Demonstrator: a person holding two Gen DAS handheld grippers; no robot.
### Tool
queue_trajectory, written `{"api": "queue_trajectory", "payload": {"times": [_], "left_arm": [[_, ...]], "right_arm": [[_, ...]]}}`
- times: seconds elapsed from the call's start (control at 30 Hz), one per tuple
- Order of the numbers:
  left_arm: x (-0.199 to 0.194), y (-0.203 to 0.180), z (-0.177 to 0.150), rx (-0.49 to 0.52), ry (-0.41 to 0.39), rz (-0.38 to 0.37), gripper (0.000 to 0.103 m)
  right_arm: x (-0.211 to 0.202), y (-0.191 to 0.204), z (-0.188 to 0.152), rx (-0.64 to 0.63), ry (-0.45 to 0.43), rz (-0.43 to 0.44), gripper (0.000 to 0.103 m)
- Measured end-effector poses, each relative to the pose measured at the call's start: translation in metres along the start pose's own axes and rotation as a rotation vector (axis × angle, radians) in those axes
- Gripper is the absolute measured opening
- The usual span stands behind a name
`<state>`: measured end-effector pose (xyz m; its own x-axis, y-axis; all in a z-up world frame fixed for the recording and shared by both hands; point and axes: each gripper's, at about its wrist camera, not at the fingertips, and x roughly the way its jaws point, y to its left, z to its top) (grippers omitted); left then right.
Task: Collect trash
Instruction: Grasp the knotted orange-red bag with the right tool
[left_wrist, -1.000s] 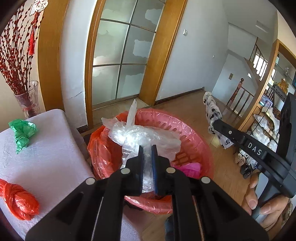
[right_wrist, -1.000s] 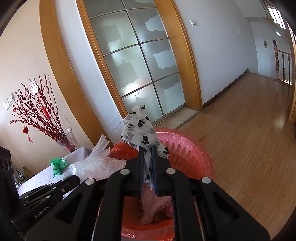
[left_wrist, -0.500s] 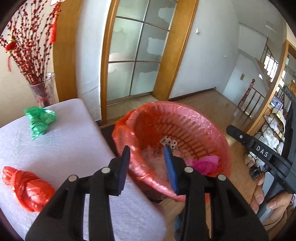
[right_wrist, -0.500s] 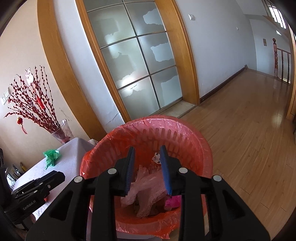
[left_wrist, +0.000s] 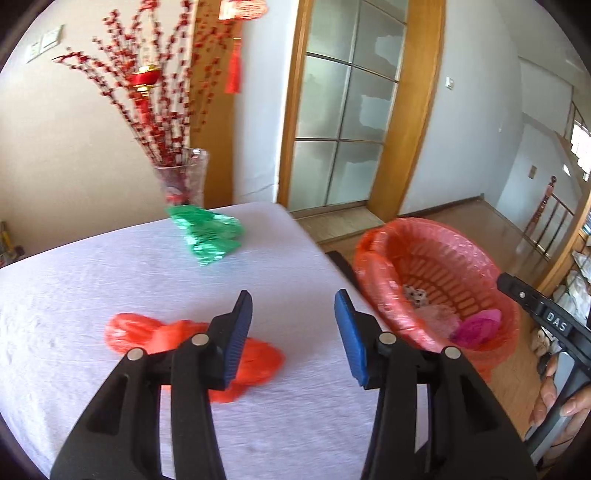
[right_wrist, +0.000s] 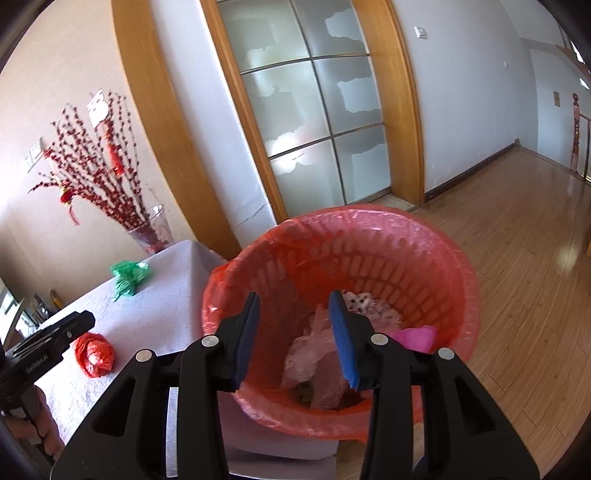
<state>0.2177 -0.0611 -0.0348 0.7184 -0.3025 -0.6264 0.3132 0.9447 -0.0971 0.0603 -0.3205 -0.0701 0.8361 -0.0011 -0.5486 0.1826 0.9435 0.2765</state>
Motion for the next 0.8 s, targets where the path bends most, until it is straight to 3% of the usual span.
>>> {"api": "queue_trajectory", "payload": {"times": [0.43, 0.53, 0.8], "left_arm": [[-0.05, 0.115, -0.017, -0.142, -0.048, 0.189, 0.05], [-0.059, 0.138, -0.02, -0.165, -0.055, 0.23, 0.051], [-0.071, 0.176, -0.021, -0.211, -0.065, 0.273, 0.051]], "right_arm": [[0.03, 0.14, -0.028, -0.211, 0.129, 0.277, 0.04], [0.039, 0.171, -0.037, -0.247, 0.161, 0.333, 0.051], [0.068, 0.217, -0.048, -0.339, 0.216, 0.341, 0.06]]}}
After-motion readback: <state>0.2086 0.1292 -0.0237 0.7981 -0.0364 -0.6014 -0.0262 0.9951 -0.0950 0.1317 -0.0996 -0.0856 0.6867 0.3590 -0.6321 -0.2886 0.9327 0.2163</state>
